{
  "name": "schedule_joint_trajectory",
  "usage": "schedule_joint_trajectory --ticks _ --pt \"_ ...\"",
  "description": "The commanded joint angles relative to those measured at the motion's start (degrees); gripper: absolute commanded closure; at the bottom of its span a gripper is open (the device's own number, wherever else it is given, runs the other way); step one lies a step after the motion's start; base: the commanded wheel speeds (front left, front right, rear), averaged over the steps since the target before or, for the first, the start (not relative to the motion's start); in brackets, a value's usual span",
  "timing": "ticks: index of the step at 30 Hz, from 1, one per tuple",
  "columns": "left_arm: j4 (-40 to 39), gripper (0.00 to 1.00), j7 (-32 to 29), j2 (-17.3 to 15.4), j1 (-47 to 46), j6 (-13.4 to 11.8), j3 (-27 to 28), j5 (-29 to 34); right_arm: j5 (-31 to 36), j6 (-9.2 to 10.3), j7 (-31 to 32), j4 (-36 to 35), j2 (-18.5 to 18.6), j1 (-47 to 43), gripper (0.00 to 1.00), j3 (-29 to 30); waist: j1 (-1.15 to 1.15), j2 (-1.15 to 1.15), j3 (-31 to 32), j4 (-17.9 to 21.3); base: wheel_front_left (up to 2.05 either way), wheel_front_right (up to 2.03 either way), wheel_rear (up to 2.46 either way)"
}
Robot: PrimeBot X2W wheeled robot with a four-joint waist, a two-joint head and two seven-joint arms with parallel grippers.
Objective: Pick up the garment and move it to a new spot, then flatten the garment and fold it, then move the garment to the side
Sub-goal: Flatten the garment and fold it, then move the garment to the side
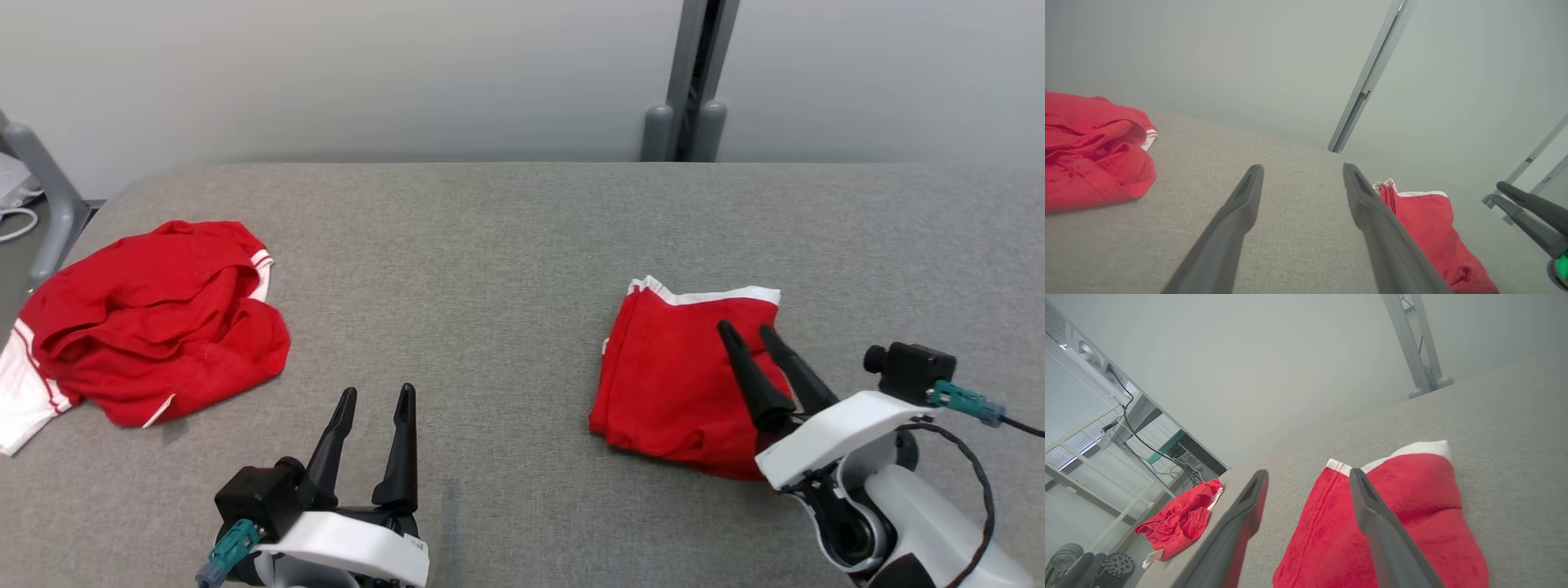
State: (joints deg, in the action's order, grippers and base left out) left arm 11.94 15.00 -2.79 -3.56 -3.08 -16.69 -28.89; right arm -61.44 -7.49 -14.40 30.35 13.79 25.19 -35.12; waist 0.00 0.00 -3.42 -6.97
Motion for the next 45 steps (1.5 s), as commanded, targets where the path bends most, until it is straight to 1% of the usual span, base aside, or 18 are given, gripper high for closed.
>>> schedule_joint_trajectory --ticks 1,4,8,12,16,20,27,36,45 --pt "-0.2 0.00 0.3 -0.2 0.7 0.2 0.2 -0.3 0.8 0.00 -0.5 -0.3 0.4 -0.7 0.00 0.4 0.00 0.00 0.4 1.2 0.00 0.00 0.00" --pt "-1.3 0.00 0.3 -0.2 0.8 0.1 1.0 -0.2 5.8 0.00 -0.8 -1.5 2.0 -1.9 0.00 3.5 0.00 0.00 0.8 2.9 0.00 0.00 0.00" --pt "-2.6 0.00 0.3 -0.2 1.0 0.4 2.3 0.0 13.0 0.01 -0.9 -3.8 1.8 -5.2 0.00 10.5 0.00 0.00 1.1 4.6 0.00 0.00 0.00" --pt "-3.5 0.00 0.3 -0.2 1.5 0.4 3.2 0.2 20.8 0.00 -0.9 -5.8 -0.3 -9.4 0.00 17.3 0.00 0.00 1.2 5.6 0.00 0.00 0.00" --pt "-3.9 0.00 0.3 -0.2 1.7 0.6 3.6 0.3 25.3 0.01 -0.9 -7.3 -3.1 -12.5 0.00 21.2 0.00 0.00 1.1 6.1 0.00 0.00 0.00" --pt "-3.9 0.00 0.3 -0.2 1.4 1.0 3.2 0.4 27.8 0.01 -0.2 -8.6 -5.4 -14.1 0.00 23.8 0.00 0.00 0.6 6.0 0.00 0.00 0.00" --pt "-3.6 0.00 0.3 -0.2 0.6 1.0 2.5 0.6 29.2 0.01 1.2 -8.7 -6.8 -14.3 0.00 26.5 0.00 0.00 -0.7 4.5 0.00 0.00 0.00" --pt "-3.5 0.00 0.3 -0.2 -0.2 1.3 2.1 1.3 29.8 0.01 3.0 -7.5 -7.5 -13.3 0.00 28.4 0.00 0.00 -2.0 2.9 0.00 0.00 0.00" --pt "-3.5 0.00 0.3 -0.2 -0.1 1.3 2.2 1.7 30.6 0.01 2.6 -7.8 -7.4 -12.9 0.00 28.9 0.00 0.00 -2.2 2.4 0.00 0.00 0.00"
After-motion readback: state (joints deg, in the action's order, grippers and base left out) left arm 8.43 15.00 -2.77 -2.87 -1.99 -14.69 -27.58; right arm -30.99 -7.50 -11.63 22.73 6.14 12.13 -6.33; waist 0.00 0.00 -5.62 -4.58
